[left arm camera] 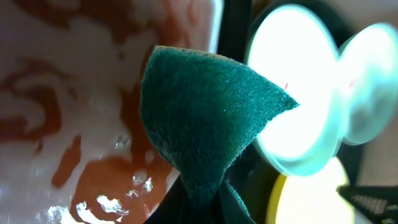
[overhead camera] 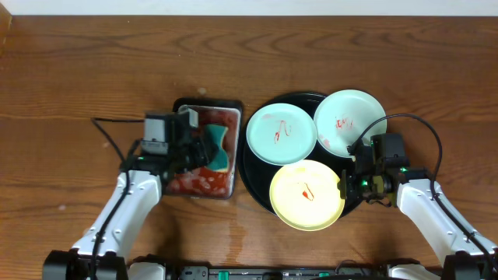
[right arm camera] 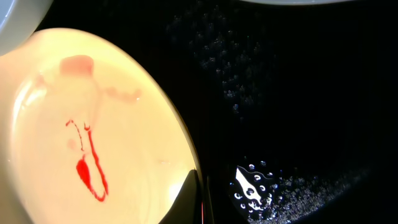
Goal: Clean dirty plates on tray and stack at the side
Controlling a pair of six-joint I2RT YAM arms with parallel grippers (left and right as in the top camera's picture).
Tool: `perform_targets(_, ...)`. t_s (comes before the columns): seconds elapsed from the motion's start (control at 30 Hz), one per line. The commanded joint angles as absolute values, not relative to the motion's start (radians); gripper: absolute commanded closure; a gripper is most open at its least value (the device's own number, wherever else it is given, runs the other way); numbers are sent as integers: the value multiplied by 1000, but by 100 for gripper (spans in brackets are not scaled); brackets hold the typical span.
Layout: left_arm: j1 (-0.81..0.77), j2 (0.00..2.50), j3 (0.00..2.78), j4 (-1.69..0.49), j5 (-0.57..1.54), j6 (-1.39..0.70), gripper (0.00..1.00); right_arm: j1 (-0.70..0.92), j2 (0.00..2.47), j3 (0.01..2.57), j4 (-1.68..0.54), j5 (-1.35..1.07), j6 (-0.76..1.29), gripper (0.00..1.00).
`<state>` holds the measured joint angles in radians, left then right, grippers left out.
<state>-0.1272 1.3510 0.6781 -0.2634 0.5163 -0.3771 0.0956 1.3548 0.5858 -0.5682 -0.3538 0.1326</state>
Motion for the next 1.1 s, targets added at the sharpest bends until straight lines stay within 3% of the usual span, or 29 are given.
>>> perform_targets(0.0,-177,1350,682,-294,379,-339,93,87,1362,579,-568,-356,138,99)
perform_targets(0.1,-211,1350,723,-342,347,-299,93,87,1362,579,-569,-356,138,98)
perform_targets(0.17,-223,1350,763,-379,318,-299,93,87,1362,579,-569,-356,138,83)
perform_targets(0.27,-233,1350,812,-419,326,-300,93,87,1362,579,-569,-356,138,82)
perform_targets(0.47,-302,1350,829,-423,367,-305,93,87,1362,579,-583,-369,138,85)
perform_targets(0.67,-430,1350,829,-395,366,-307,93,87,1362,575,-593,-372,138,99)
perform_targets(1.07,-698,1382,828,-150,365,-603,92,87,1362,574,-594,-372,138,99)
